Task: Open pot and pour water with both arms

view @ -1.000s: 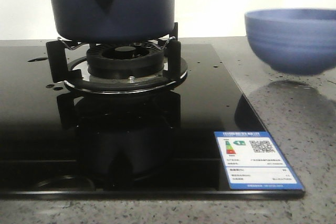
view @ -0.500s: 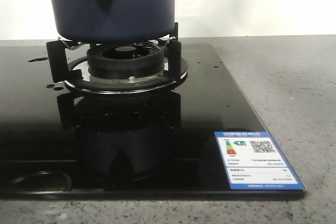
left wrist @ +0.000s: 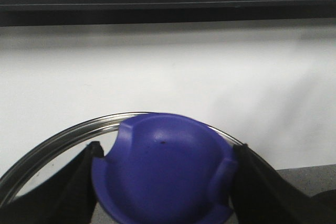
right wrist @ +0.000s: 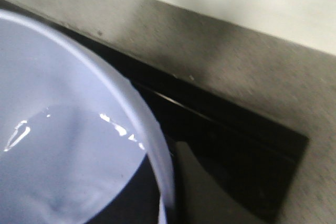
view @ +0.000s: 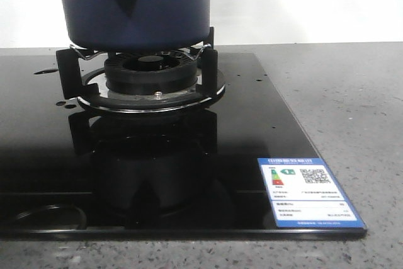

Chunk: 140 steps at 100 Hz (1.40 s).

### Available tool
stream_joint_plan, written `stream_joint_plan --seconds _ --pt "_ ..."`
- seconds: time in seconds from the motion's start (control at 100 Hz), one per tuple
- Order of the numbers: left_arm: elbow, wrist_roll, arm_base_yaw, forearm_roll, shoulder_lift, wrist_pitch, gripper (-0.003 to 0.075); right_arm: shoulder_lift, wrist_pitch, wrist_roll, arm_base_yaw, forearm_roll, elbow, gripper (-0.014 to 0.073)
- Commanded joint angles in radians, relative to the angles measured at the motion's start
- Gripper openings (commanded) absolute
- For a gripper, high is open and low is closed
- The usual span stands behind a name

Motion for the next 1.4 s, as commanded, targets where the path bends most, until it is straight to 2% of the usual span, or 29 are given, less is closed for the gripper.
stream_joint_plan --seconds 0.0,0.15,0.36,0.56,0.69,0.85,1.03,1.23,1.39 --pt "-0.038 -0.001 0.002 -0.017 -0.02 -0.092 0.0336 -0.04 -0.153 -0.006 0.02 0.049 -0.04 -0.0062" --pt "-0.038 -0.001 0.002 -0.017 -0.02 -0.092 0.0336 -0.028 -0.273 -0.052 0.054 0.044 -0.035 -0.0062" --pt "-0.038 -0.001 0.002 -0.017 -0.02 -0.092 0.0336 -0.042 -0.484 -0.119 0.08 0.035 0.061 -0.0041" --pt "-0.038 -0.001 0.002 -0.017 -0.02 -0.092 0.0336 -0.123 -0.775 -0.201 0.111 0.037 0.29 -0.0041" --pt "-0.038 -0.001 0.002 -0.017 -0.02 -0.095 0.0336 -0.201 -1.056 -0.244 0.141 0.035 0.483 -0.0042" --pt "-0.038 -0.001 0.002 -0.017 -0.02 -0.1 0.0336 -0.252 -1.334 -0.248 0.174 0.027 0.668 -0.0043" --pt "-0.038 -0.001 0.002 -0.017 -0.02 -0.105 0.0336 -0.273 -1.59 -0.232 0.214 -0.007 0.799 -0.0043" --pt "-0.038 -0.001 0.002 -0.017 -0.02 -0.105 0.0336 -0.286 -1.796 -0.223 0.248 -0.015 0.884 -0.0043" --pt "-0.038 -0.001 0.002 -0.017 -0.02 -0.105 0.0336 -0.286 -1.904 -0.223 0.269 -0.078 0.91 -0.0043"
